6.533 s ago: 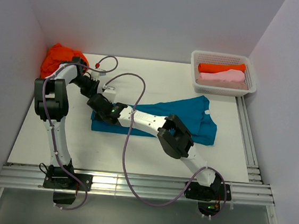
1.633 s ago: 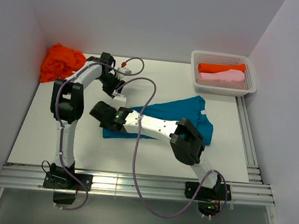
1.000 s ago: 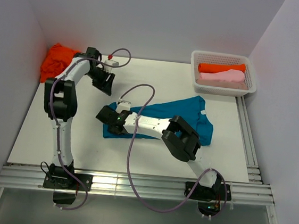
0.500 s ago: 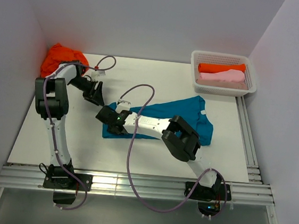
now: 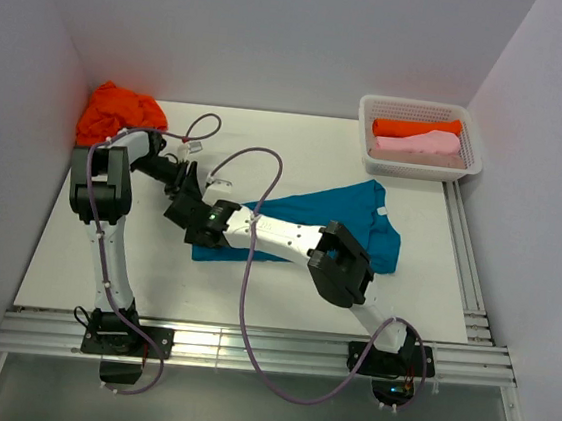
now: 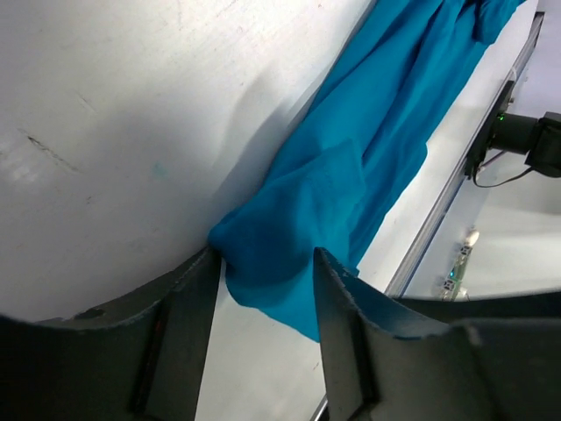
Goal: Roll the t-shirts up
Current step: Roll the tshirt
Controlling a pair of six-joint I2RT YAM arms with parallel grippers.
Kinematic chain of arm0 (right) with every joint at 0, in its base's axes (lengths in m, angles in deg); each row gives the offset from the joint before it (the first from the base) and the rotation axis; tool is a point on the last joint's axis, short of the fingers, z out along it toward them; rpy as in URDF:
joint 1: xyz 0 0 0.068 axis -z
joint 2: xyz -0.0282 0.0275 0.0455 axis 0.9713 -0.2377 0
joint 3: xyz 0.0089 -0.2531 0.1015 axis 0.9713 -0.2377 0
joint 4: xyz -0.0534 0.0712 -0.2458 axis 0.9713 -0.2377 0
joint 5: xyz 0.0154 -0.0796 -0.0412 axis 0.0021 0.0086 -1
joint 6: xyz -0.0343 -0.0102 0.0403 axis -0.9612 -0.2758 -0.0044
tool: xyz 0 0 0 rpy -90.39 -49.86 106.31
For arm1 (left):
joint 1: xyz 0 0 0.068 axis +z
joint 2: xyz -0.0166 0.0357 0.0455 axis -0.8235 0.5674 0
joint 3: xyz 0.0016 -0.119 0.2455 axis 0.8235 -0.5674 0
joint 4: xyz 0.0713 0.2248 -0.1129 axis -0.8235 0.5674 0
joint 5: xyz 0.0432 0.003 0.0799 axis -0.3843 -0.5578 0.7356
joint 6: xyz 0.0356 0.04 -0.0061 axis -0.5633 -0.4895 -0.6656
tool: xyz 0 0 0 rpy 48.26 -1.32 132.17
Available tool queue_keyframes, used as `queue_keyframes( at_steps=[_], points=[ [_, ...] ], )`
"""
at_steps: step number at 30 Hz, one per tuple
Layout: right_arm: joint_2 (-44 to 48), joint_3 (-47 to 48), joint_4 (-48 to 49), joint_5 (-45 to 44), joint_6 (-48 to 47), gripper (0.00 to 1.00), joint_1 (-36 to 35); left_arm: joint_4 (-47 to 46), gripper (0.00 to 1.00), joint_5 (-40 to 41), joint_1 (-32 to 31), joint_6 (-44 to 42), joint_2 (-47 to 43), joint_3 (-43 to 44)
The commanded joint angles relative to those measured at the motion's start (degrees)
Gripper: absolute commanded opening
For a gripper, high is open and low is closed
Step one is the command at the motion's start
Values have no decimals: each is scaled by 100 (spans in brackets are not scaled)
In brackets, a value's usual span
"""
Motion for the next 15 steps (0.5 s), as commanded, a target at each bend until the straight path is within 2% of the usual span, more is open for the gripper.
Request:
queue_keyframes(
  at_steps=[1, 4, 8, 11, 15],
  points=[
    [-274, 774, -227, -323, -378, 50, -23, -281, 51, -161, -72, 194, -16, -51],
    [-661, 1389, -464, -419, -624, 55, -23, -316, 43, -108, -98, 309, 19, 90],
    [-1057, 1804, -570, -657, -861, 59, -14, -509, 26, 138, -107, 485, -86, 152],
    [-1215, 1840, -438, -972, -1011, 61, -14, -510, 17, 331, -142, 476, -113, 257],
    [-1268, 1849, -263, -1228, -1239, 62, -14, -536, 12, 516, -195, 467, -139, 292]
  ],
)
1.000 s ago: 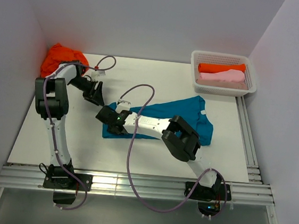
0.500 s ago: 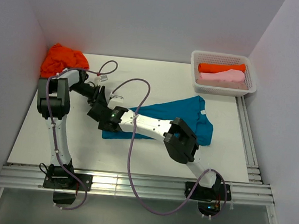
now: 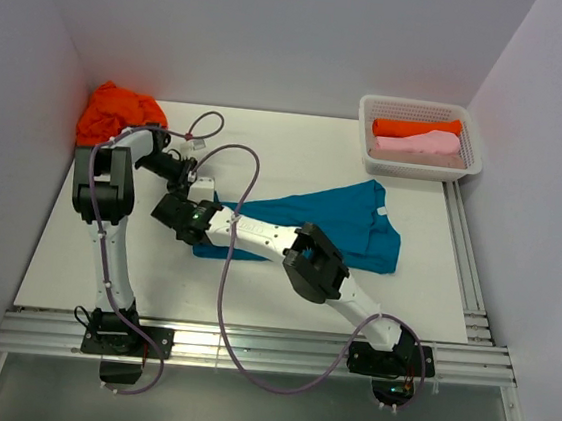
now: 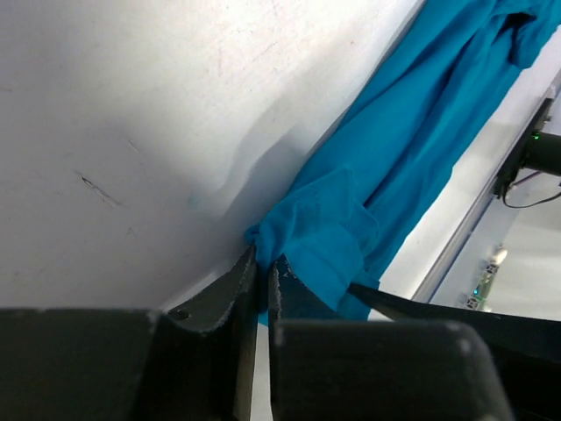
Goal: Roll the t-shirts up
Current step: Roll the tshirt
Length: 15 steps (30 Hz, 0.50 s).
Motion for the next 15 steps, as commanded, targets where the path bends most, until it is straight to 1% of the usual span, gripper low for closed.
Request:
queue_keyframes(
  at_steps=[1, 4, 7, 10, 12, 15],
  points=[
    [32, 247, 59, -547, -330, 62, -23, -123, 11, 203, -81, 4, -155, 198],
    [-3, 387, 33, -477, -392, 62, -49, -114, 11, 300, -134, -49, -190, 198],
    [-117, 519, -265, -406, -243, 62, -75, -105, 10, 353, -160, -66, -216, 207],
    [-179, 467, -442, -275, -50, 62, -128, -105, 11, 458, -160, -101, -242, 198],
    [-196, 388, -433, -204, 29, 62, -189, -88, 11, 529, -326, -110, -260, 198],
    [-371, 413, -520, -47, 143, 62, -225, -123, 11, 634, -397, -110, -304, 181]
  ],
)
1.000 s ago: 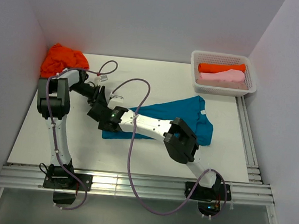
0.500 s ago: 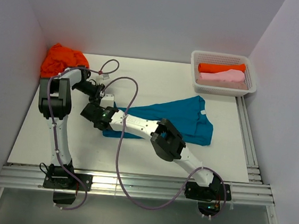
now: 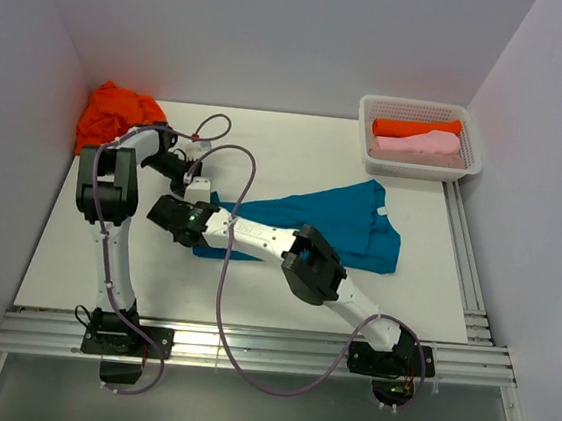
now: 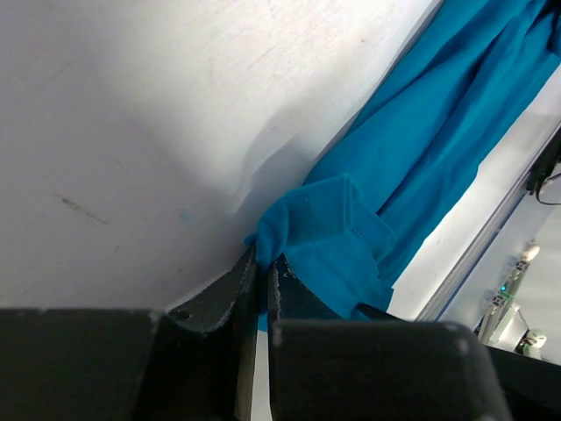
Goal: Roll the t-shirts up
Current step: Roll the tshirt
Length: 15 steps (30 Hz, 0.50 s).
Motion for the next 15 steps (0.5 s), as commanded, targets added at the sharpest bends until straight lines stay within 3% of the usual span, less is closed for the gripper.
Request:
queue_keyframes(
  at_steps=[1, 4, 11, 15],
  points=[
    [-311, 221, -302, 90, 225, 62, -109, -92, 11, 263, -205, -95, -297, 128],
    [-504, 397, -487, 265, 321, 57, -109, -101, 11, 377, -249, -104, -333, 137],
    [-277, 143, -637, 687, 699, 34, -118, -189, 8, 930, -258, -148, -438, 163],
    [259, -838, 518, 1126, 717, 22, -57, -330, 4, 1440, -258, -209, -526, 198]
  ],
)
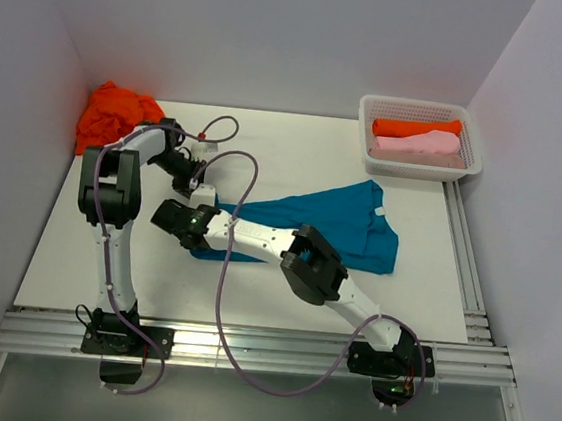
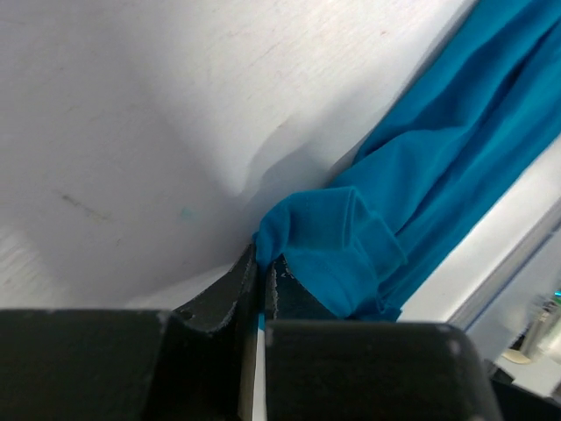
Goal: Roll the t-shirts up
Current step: Roll the tshirt
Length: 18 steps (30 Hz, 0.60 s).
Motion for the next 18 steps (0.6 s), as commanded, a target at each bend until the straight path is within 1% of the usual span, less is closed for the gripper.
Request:
queue_keyframes(
  at_steps=[1, 2, 3, 5, 8, 11, 15, 18],
  points=[
    [452, -852, 924, 879, 251, 21, -6, -316, 3, 848, -5, -211, -371, 190],
    [653, -1010, 1162, 1046, 277, 18, 11, -334, 2, 1040, -5, -229, -432, 190],
    [742, -1247, 1521, 1117, 295, 17, 38, -343, 2, 1121, -5, -264, -467, 190],
    [909, -1398, 1796, 1293, 383, 15, 73, -352, 1, 1375, -13, -317, -564, 207],
    [1172, -1854, 2454, 1565, 549, 15, 117, -343, 0, 1692, -66, -387, -660, 225],
    [1463, -2643, 3472, 1759, 769, 13, 178, -325, 1, 1964, -145, -431, -749, 225],
    [1762, -3303, 4194, 1838, 1051, 11, 205, -422, 0, 2438, -364, -475, -810, 155],
    [1947, -3830, 4730, 1882, 1305, 11, 240, -370, 0, 2553, -479, -502, -802, 207]
  ],
)
